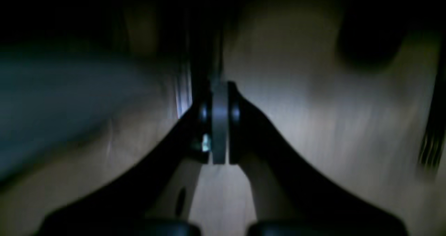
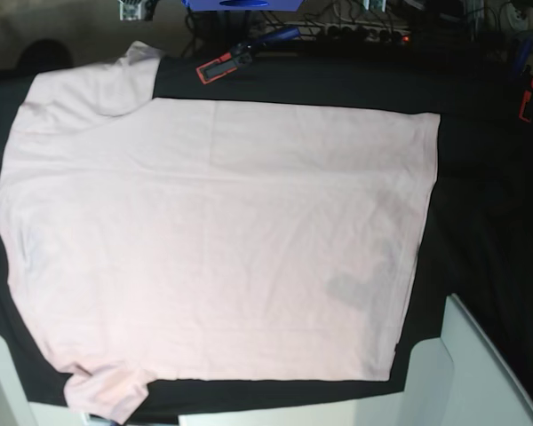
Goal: Fold the T-shirt properly
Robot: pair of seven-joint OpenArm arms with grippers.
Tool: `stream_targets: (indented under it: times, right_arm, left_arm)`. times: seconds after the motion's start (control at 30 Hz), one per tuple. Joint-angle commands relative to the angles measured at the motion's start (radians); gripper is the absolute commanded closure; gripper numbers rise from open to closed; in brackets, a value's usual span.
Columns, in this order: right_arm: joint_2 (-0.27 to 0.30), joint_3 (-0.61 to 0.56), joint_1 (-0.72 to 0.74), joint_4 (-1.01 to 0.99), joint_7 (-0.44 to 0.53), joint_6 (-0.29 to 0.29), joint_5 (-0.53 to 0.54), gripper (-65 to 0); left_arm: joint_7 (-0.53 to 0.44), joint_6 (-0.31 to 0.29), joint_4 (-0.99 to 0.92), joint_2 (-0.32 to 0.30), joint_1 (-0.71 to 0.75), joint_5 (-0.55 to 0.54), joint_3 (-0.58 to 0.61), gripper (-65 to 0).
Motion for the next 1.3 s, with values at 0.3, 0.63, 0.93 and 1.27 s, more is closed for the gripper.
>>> stream_targets:
  times: [0.3, 0.63, 0.93, 1.27]
  right_arm:
    - [-0.019, 0.002, -0.073, 0.027, 0.013, -0.15, 0.002, 0.0]
    - [-0.016, 0.002, -0.076, 0.027, 0.101, -0.15, 0.002, 0.0]
    - [0.011, -0.007, -0.212, 0.308, 0.4, -0.148, -0.002, 0.0]
    - [0.007, -0.009, -0.242, 0.506, 0.389, -0.146, -0.168, 0.0]
  left_arm:
    - [-0.02, -0.002, 0.01, -0.006, -0.008, 0.001, -0.001, -26.4]
    - [-0.021, -0.002, 0.013, -0.006, -0.007, 0.001, -0.001, -26.4]
    - [-0.021, -0.002, 0.013, -0.006, -0.007, 0.001, -0.001, -26.4]
    - [-0.021, -0.002, 0.013, -0.006, -0.007, 0.001, -0.001, -26.4]
